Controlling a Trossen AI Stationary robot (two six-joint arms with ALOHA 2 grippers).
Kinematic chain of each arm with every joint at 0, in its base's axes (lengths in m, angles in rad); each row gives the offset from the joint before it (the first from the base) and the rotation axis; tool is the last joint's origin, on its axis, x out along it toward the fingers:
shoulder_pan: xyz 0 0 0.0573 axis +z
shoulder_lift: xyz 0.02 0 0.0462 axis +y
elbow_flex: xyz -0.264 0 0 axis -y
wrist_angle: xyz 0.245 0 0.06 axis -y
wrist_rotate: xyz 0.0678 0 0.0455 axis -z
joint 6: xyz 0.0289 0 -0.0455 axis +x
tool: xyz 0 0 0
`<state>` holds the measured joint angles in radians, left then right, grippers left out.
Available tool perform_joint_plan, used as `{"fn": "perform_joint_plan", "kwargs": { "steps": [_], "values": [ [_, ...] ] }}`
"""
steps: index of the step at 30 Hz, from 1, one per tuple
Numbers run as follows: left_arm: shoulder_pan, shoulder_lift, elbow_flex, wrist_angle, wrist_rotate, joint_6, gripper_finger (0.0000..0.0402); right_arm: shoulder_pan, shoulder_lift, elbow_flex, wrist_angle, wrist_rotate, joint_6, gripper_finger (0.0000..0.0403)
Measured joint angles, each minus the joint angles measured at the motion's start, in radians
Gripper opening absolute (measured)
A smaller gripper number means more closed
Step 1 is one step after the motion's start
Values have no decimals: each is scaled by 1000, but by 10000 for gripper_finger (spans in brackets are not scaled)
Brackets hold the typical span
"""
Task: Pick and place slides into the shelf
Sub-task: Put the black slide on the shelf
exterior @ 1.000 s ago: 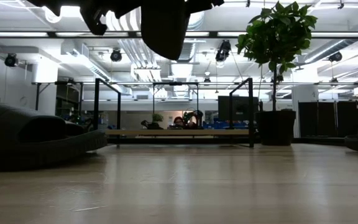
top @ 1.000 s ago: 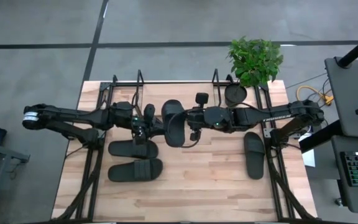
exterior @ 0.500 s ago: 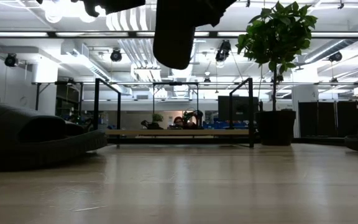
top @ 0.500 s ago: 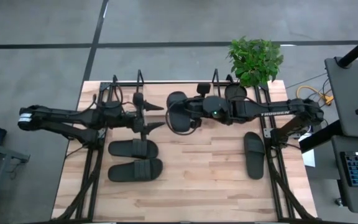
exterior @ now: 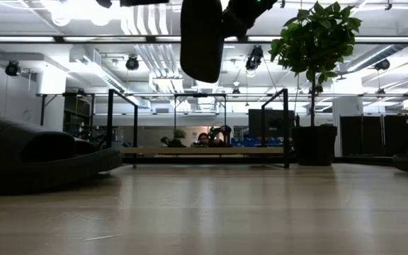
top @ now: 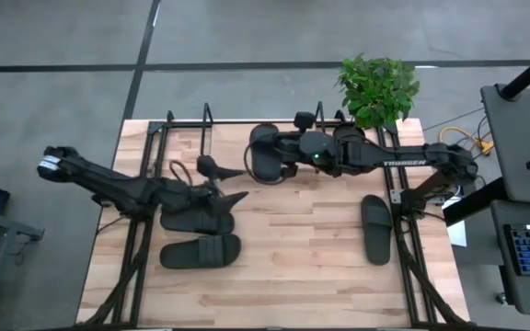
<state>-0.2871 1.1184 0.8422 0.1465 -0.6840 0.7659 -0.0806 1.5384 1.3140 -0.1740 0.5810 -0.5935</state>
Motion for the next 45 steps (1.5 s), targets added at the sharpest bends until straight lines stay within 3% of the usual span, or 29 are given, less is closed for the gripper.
{"fn": "perform_joint_plan", "kwargs": {
  "steps": [8, 15, 26, 39, 45],
  "values": [
    [-12, 196, 199, -192, -206, -9, 283, -3, 70, -2, 12, 27, -37, 8],
    [-16, 268, 287, -315, -212, -105, 283, -4, 81, 0, 34, 55, -73, 8],
    [-14, 277, 287, -310, -219, -109, 277, -5, 70, 0, 40, 75, -72, 8],
    [-2, 286, 285, -281, -290, -52, 142, -1, 69, 2, 80, 61, -62, 8],
    [15, 286, 283, -284, -280, -48, 104, 1, 69, 2, 82, 30, -57, 8]
  ]
}}
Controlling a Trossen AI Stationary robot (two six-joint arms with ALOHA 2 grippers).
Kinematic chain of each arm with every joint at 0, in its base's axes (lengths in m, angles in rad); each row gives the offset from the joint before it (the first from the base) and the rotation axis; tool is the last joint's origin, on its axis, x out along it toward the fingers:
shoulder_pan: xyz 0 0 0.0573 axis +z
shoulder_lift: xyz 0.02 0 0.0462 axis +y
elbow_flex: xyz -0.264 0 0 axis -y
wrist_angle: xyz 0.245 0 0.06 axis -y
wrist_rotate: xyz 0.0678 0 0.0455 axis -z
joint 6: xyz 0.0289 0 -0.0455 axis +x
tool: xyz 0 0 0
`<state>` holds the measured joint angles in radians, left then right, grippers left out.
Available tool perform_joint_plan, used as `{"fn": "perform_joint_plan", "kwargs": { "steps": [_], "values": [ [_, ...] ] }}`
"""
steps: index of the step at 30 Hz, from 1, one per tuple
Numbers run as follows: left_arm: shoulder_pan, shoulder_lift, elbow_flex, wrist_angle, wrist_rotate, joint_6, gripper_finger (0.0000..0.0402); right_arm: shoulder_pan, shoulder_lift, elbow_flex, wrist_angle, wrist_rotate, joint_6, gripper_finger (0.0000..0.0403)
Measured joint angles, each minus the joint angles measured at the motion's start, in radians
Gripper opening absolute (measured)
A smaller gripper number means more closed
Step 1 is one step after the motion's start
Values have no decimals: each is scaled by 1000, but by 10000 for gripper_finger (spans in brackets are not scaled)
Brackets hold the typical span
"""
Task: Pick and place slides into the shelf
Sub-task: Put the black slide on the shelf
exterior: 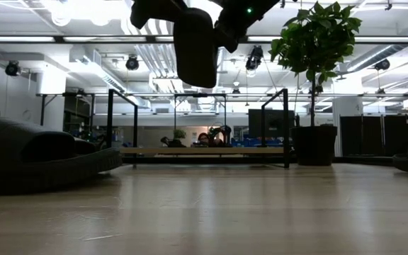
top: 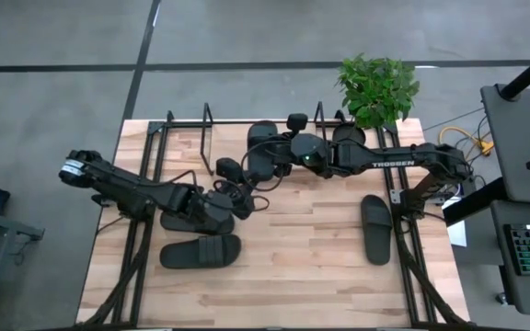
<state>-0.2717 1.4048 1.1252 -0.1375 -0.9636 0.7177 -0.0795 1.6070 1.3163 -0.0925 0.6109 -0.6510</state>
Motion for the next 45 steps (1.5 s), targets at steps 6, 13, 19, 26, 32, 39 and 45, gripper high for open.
{"fn": "perform_joint_plan", "kwargs": {
  "steps": [6, 13, 19, 26, 32, 39, 45],
  "values": [
    [5, 0, 0, 3, -9, 36, 99, 1, 0, 0, 4, 0, 2, 8],
    [25, 0, -2, -2, -9, 49, 89, 13, -6, 0, 9, 3, 6, 8],
    [26, 0, -2, -2, -11, 50, 100, 11, -17, 2, 9, 3, 3, 8],
    [31, 0, -2, -2, -21, 53, 161, 15, -18, 22, -4, -16, 5, 8],
    [30, 0, -2, -2, -59, 58, 194, 18, -18, 35, -6, -22, 6, 8],
    [28, 0, -2, 1, -44, 57, 167, 18, -18, 35, -5, -15, 7, 8],
    [29, 0, -2, 7, 4, 52, 109, 16, -18, 35, -1, -12, 10, 8]
  ]
}}
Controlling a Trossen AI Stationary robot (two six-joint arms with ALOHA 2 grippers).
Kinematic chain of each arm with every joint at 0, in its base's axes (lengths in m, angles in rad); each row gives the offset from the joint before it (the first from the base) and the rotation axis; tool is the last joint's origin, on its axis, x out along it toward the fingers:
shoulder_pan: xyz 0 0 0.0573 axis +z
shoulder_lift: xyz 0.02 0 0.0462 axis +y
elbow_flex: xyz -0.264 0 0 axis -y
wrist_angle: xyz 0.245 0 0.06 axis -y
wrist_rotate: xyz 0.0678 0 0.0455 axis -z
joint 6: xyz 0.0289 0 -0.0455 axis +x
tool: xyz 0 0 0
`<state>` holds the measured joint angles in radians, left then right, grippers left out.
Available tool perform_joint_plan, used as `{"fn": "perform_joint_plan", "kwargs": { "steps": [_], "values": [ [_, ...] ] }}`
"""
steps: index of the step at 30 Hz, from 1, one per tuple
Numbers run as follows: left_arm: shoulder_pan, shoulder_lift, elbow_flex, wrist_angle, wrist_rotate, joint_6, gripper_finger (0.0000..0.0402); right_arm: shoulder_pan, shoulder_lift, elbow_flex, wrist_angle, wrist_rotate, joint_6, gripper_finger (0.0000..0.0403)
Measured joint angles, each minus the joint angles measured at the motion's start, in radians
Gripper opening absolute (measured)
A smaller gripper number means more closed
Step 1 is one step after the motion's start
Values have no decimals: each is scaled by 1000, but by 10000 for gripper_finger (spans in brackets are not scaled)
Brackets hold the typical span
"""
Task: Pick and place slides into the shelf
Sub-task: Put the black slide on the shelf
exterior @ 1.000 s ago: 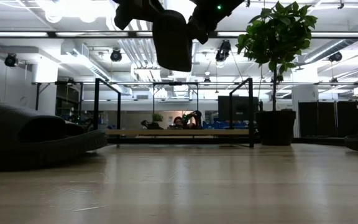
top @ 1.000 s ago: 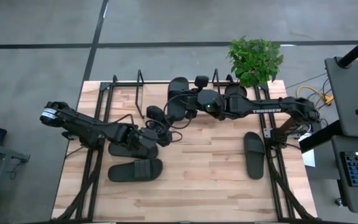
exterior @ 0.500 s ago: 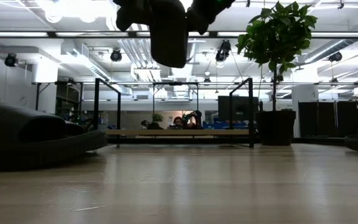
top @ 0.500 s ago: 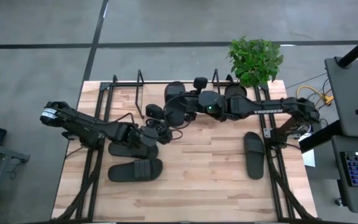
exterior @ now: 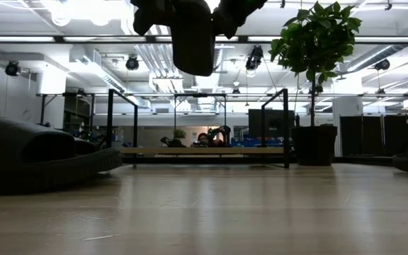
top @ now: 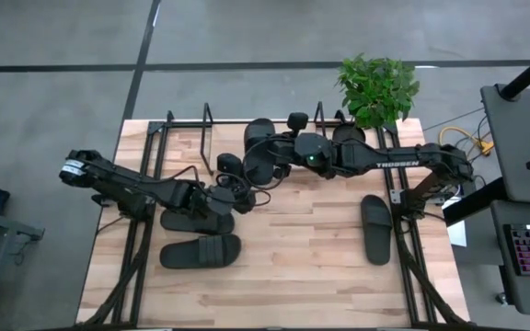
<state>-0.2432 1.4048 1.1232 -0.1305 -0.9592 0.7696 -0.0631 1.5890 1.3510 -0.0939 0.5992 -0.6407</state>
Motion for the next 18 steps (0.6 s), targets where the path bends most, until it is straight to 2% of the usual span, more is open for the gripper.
{"fn": "perform_joint_plan", "kwargs": {
  "steps": [7, 13, 18],
  "values": [
    [-1, 0, -4, 9, 3, 41, 45, -2, -1, 0, 5, 0, 0, 8],
    [-1, 0, -22, 26, 0, 50, 43, -1, -8, 0, -5, 3, -18, 15],
    [-1, 0, -48, 26, -24, 50, 42, 2, -38, -1, -25, 0, -29, 47]
  ]
}}
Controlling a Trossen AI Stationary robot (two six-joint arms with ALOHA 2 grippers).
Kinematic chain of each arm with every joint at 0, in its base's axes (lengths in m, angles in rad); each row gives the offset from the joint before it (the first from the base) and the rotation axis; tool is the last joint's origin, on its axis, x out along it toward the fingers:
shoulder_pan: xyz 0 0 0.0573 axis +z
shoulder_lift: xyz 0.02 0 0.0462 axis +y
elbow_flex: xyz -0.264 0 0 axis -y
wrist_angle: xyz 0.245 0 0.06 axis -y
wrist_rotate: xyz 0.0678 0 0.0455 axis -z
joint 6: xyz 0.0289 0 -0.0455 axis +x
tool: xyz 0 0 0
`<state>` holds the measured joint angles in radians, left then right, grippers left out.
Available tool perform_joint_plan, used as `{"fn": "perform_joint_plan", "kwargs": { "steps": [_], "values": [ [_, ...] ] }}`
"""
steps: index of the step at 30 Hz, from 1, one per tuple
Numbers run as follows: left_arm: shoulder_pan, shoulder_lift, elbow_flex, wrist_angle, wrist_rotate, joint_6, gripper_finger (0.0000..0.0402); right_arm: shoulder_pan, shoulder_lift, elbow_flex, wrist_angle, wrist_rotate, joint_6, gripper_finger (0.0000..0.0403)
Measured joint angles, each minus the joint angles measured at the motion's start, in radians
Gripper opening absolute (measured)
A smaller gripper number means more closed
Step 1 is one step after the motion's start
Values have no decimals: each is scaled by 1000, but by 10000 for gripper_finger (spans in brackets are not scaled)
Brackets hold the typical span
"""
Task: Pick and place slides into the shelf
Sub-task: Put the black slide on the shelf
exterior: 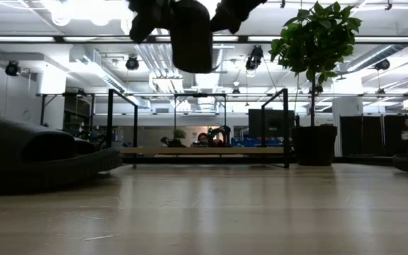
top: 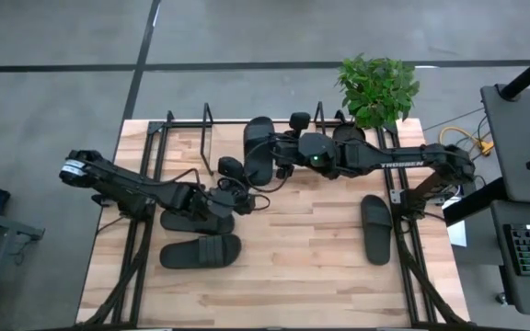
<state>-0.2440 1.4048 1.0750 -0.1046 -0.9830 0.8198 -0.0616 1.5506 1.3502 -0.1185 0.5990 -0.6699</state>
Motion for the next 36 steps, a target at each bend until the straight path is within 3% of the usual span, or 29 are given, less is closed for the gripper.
{"fn": "perform_joint_plan", "kwargs": {
  "steps": [9, 16, 19, 30, 36],
  "values": [
    [2, -1, -93, -11, -46, -3, 42, -2, -140, -1, -102, -12, 145, 106],
    [21, -1, -206, 82, -69, -1, 42, -2, -254, -39, -197, -245, 286, 102],
    [54, -2, -258, 134, -57, -1, 42, -1, -275, -62, -210, -294, 306, 98],
    [152, -31, -371, 208, 88, 2, 42, 30, -287, -133, -207, -323, 312, 100],
    [203, -32, -424, 242, 95, 0, 41, 45, -288, -147, -207, -320, 319, 95]
  ]
}}
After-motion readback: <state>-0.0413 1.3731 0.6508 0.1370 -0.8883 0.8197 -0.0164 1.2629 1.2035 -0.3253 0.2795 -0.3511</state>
